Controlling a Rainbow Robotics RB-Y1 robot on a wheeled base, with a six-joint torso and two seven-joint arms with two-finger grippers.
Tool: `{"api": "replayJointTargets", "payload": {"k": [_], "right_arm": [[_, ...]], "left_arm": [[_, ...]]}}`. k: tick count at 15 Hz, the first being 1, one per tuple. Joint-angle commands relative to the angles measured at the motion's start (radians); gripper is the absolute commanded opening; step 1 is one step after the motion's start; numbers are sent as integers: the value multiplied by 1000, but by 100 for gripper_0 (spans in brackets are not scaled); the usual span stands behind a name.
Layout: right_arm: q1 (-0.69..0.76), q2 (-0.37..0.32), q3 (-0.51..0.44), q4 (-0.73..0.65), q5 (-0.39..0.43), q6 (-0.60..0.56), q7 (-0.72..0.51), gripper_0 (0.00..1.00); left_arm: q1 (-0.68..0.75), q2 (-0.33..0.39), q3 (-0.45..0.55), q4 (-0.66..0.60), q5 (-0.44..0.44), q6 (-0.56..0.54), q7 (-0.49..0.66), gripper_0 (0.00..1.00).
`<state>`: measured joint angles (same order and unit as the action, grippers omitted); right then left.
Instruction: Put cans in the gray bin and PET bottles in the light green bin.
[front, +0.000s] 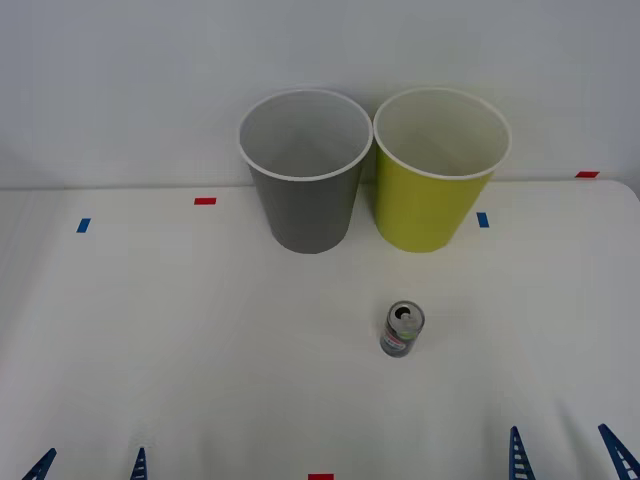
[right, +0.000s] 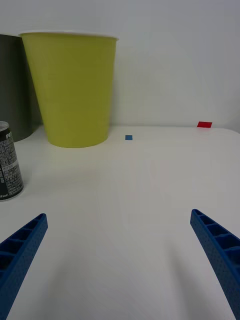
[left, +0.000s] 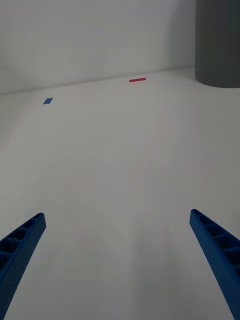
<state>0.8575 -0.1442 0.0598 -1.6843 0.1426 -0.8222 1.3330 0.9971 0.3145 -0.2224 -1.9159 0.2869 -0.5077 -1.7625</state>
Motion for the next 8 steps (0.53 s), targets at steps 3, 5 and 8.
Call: {"api": "replayJointTargets", "payload": {"k": [3,5,8], "right_arm": [[17,-8,23,28,-41,-15,8,100],[25,-38,77,26,-100,-11,20,100],[14,-71,118,28,-103,-8,37,100]], "left_arm": [[0,0,0,0,0,0,0,100],[0,0,0,0,0,0,0,100],[0,0,0,0,0,0,0,100]]}}
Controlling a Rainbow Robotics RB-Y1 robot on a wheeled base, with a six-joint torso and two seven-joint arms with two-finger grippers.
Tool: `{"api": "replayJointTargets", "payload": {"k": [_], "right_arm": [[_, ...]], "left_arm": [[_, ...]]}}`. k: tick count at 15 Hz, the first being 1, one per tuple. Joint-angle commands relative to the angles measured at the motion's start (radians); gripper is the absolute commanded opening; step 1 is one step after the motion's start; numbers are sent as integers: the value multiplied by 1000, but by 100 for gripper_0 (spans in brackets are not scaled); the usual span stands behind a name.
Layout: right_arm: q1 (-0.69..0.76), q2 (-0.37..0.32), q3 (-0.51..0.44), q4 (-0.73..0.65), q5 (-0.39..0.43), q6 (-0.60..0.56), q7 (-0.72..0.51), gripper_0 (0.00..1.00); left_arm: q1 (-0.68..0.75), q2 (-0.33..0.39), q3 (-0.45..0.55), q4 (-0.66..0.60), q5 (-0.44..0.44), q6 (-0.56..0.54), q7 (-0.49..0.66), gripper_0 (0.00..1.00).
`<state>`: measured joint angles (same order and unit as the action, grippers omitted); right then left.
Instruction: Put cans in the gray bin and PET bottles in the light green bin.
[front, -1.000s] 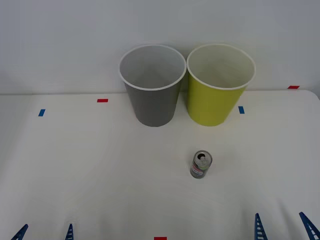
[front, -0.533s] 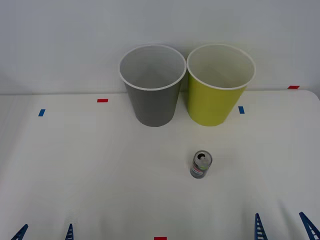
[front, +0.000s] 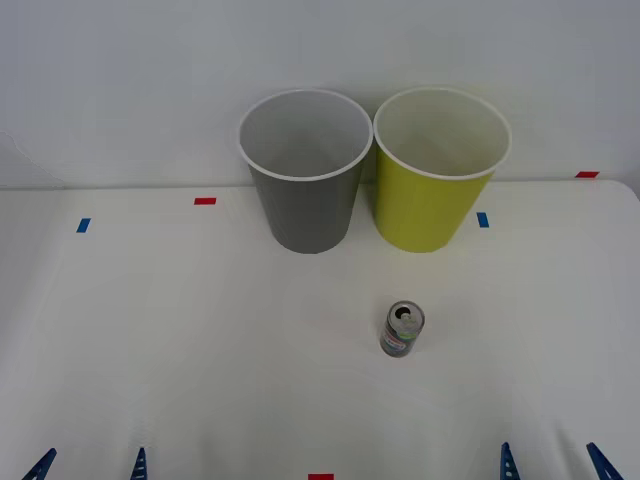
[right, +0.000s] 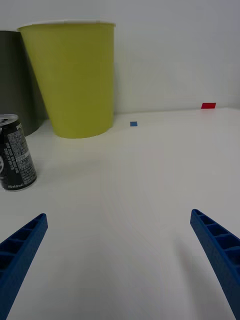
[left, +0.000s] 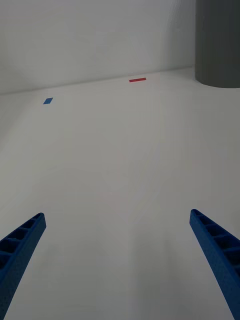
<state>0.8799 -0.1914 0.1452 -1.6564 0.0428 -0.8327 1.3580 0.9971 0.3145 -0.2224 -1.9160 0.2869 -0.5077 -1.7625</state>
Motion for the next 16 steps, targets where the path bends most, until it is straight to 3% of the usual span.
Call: {"api": "replayJointTargets", "payload": {"k": [1,8,16], "right_arm": [[-9,-33,56,0,-3,4,18,100],[-145,-138,195,0,-11,52,47,100],[-314,-158,266,1,-78,136,64,100]], "left_arm": [[0,0,0,0,0,0,0,100],[0,0,0,0,0,0,0,100],[0,0,0,0,0,0,0,100]]}}
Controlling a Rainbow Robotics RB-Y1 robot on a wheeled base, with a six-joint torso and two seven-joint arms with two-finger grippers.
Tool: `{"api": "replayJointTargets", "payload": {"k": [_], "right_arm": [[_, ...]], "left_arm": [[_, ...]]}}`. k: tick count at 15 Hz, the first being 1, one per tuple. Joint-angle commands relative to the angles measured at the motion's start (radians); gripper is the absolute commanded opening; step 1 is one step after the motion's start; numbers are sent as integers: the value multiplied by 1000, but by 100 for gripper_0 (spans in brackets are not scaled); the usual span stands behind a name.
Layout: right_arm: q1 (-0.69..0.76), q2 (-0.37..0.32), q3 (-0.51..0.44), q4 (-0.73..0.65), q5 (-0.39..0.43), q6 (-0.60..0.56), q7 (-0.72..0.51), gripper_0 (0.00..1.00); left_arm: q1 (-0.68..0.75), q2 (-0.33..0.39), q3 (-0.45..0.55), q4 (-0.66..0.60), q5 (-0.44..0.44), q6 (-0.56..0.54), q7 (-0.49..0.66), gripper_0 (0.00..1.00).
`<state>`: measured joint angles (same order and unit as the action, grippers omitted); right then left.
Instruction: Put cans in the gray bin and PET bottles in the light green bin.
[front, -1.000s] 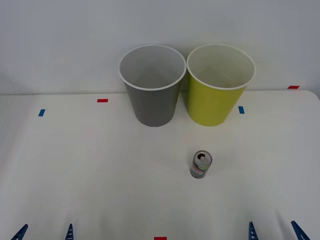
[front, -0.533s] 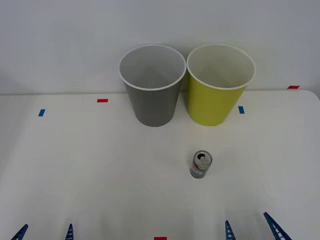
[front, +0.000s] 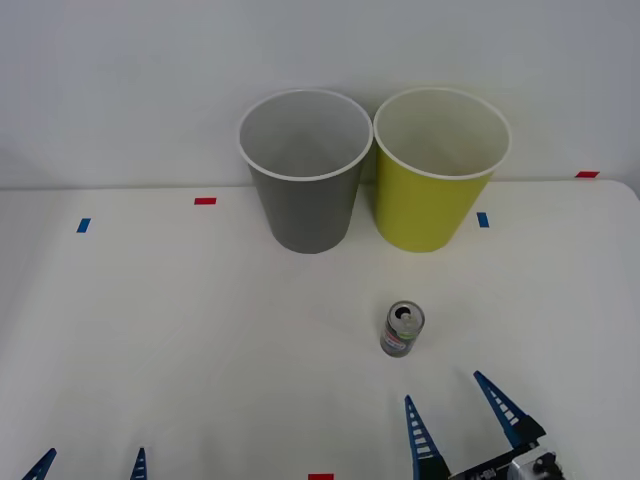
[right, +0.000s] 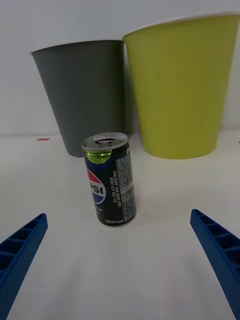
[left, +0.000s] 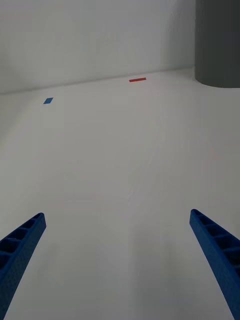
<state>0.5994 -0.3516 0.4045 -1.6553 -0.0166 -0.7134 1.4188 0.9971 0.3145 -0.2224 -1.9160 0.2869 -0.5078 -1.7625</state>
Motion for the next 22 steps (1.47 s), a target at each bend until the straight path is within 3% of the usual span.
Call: {"api": "replayJointTargets", "payload": {"k": [1,22], "right_arm": [[-44,2,8,0,-23,31,5,100],[-213,102,-6,0,-28,253,40,100]], "left_arm": [[0,0,0,0,0,0,0,100],[0,0,0,0,0,0,0,100]]}}
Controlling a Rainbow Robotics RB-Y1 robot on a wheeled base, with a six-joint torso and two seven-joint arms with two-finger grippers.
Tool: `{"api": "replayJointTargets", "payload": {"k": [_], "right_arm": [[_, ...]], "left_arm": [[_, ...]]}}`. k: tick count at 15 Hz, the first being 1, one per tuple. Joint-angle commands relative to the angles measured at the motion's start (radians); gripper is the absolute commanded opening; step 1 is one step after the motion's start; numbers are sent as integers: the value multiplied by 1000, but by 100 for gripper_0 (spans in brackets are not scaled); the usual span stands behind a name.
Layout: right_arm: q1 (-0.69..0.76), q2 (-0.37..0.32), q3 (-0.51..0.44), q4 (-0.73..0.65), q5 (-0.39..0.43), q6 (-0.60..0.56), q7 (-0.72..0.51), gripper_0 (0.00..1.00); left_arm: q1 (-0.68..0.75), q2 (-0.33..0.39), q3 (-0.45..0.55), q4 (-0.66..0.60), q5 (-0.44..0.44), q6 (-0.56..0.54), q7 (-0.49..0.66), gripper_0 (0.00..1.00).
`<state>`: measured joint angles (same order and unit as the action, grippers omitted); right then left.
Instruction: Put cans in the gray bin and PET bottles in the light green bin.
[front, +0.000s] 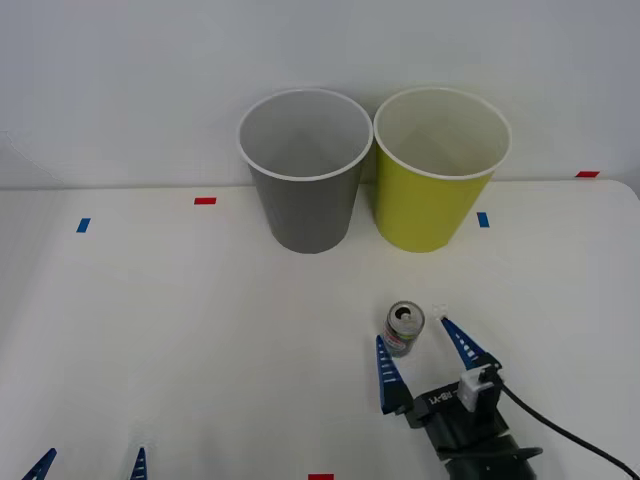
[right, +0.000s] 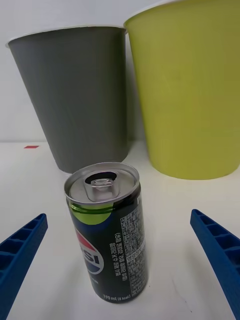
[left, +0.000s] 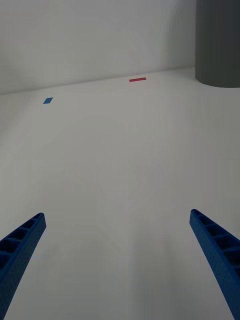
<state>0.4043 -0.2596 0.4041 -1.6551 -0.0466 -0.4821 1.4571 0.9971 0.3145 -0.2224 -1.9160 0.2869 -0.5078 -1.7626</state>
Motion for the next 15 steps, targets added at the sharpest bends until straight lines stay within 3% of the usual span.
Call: {"api": "replayJointTargets", "payload": {"k": [1,15], "right_arm": [[-25,11,-8,0,4,33,3,100],[-73,31,-14,0,14,129,52,100]], "left_arm": [[0,0,0,0,0,0,0,100],[0,0,0,0,0,0,0,100]]}}
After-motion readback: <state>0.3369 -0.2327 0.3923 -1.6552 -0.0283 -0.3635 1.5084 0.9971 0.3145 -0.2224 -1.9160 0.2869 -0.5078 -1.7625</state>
